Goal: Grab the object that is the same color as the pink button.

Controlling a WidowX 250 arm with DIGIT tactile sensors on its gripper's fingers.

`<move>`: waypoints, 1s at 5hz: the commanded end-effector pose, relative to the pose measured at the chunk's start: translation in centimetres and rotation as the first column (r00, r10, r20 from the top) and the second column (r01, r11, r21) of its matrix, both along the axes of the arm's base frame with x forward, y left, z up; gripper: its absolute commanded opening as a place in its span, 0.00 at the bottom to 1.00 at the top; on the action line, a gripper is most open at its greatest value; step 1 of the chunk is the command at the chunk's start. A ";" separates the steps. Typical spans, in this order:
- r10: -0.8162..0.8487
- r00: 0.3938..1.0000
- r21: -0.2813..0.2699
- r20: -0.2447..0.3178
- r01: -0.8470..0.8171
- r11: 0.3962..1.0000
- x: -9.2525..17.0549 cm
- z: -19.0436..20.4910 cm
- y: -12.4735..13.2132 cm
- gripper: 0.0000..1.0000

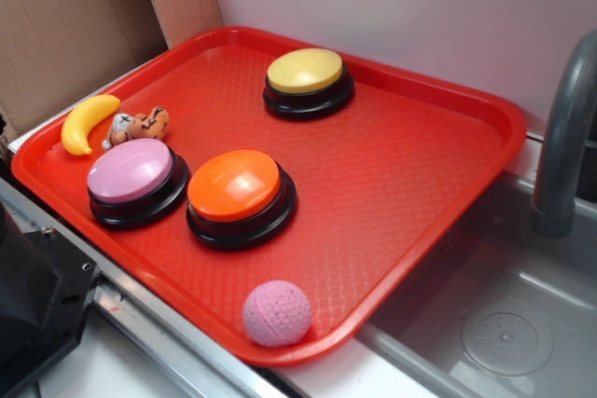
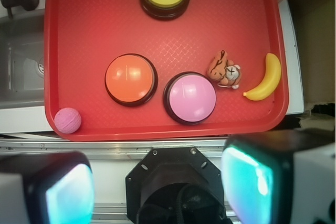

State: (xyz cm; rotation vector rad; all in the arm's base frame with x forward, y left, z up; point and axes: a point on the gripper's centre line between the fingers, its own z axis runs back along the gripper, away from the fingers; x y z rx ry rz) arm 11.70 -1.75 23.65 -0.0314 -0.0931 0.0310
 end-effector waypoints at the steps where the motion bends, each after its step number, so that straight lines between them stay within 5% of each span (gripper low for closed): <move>1: 0.000 1.000 0.000 0.000 0.000 1.000 0.0 0.0 0.0 1.00; 3: -0.032 0.999 -0.090 -0.005 0.031 0.995 1.2 -2.4 -3.3 1.00; 4: -0.022 1.000 -0.065 -0.007 0.021 0.998 1.8 -3.8 -5.2 1.00; 5: -0.030 0.999 -0.107 -0.019 0.028 0.994 2.2 -5.9 -7.6 1.00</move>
